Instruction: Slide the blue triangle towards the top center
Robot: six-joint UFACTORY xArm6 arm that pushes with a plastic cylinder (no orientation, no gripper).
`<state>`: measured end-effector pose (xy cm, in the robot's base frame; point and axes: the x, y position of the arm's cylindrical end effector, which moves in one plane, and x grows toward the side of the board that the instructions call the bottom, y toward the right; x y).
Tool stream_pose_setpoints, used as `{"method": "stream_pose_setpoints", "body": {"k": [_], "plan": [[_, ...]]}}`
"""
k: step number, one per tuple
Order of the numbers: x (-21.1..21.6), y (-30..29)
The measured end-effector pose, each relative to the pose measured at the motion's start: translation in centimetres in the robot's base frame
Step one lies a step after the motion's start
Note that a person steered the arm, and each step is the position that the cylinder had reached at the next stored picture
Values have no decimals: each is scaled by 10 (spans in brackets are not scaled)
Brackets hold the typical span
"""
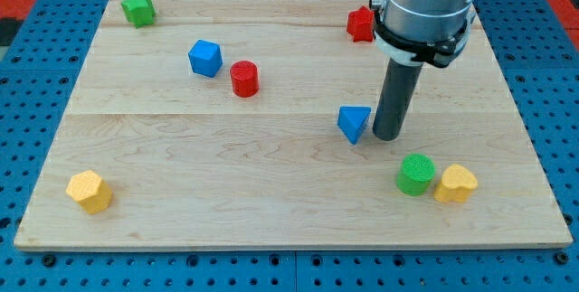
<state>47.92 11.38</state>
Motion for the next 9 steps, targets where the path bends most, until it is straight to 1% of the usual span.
{"method": "stream_pose_setpoints", "body": {"k": [4,5,6,7,8,9], "plan": [[0,-21],[0,-39],[-11,-41],[-39,-70],[-48,-118],[-69,-118]]}}
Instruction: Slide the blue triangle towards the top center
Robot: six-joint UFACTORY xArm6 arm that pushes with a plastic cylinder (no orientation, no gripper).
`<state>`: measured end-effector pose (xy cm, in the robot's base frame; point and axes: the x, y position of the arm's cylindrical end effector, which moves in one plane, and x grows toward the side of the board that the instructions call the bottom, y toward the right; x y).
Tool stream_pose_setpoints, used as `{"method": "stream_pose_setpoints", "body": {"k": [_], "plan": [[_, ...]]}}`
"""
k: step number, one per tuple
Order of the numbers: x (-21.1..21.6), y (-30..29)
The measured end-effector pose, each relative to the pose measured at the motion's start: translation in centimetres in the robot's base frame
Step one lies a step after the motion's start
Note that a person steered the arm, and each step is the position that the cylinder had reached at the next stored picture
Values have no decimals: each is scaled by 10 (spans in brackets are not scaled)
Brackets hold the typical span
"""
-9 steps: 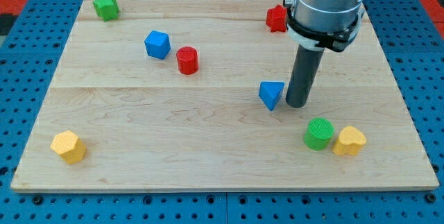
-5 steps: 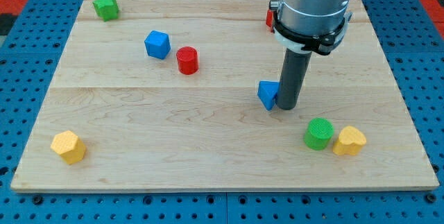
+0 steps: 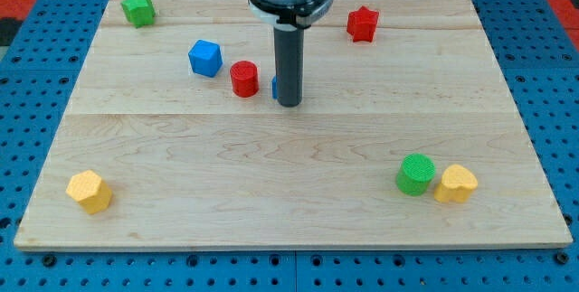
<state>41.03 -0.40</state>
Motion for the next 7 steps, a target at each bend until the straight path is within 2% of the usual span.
{"method": "stream_pose_setpoints", "body": {"k": [5,7], "plan": [[-150,9],[-168,-86]]}}
